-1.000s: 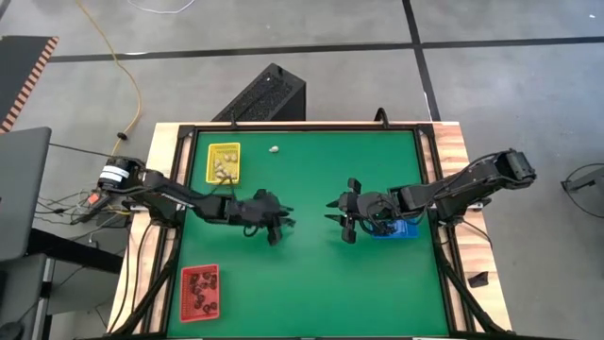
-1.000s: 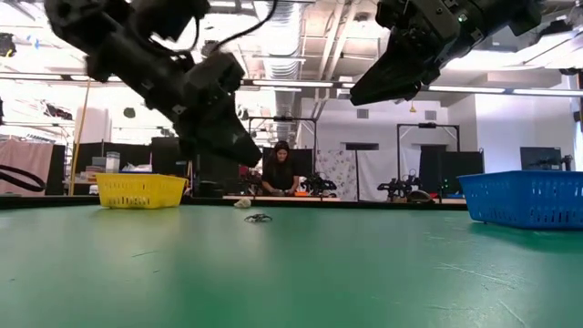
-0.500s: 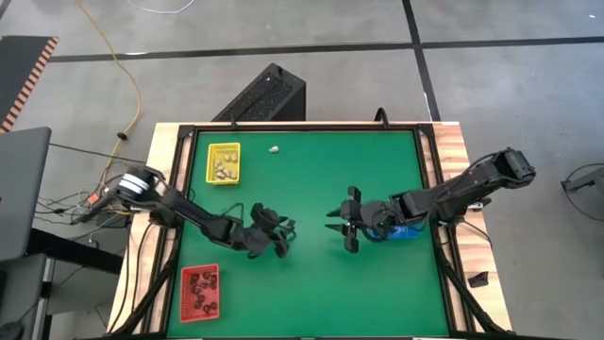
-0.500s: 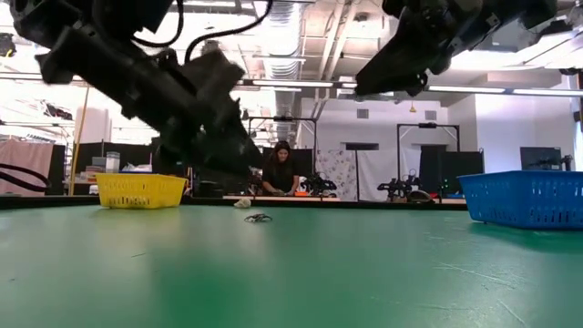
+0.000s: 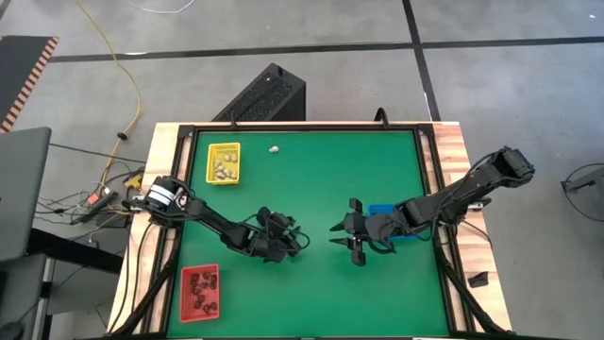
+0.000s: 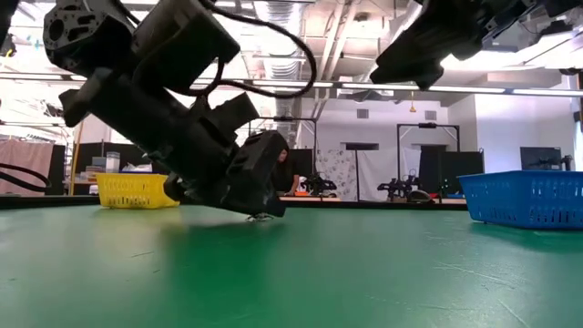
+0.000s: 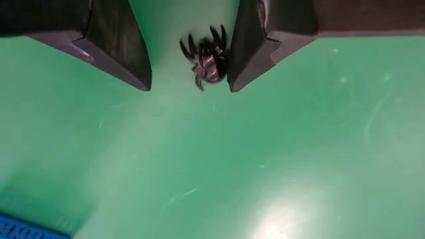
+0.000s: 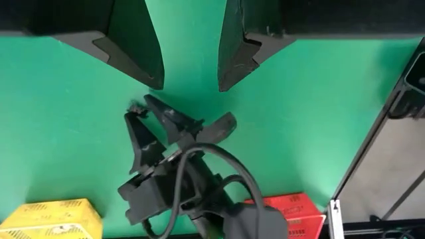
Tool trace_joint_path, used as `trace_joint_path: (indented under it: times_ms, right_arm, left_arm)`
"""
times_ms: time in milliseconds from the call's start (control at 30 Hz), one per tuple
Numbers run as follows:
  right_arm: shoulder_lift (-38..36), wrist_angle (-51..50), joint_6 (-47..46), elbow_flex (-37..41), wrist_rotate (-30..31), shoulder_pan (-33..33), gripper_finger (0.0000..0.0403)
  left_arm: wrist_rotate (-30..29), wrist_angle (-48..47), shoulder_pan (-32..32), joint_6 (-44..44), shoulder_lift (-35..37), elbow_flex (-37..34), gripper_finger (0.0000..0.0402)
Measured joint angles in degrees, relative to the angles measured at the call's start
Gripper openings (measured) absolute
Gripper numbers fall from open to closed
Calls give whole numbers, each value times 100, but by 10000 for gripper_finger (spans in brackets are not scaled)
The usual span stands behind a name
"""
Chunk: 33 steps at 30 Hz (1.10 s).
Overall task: Sort Halloween decoration
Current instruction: Put the black spider toy into the blue bin
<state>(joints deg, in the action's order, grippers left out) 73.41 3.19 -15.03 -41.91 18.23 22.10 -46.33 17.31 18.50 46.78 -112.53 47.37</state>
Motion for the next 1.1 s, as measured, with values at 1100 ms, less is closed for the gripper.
trace_joint_path:
  times_ms: [1100]
  right_arm:
    - [0,-187,47,0,3,65,173]
  left_arm:
    - [8,-628,37,-206,86,-22,76]
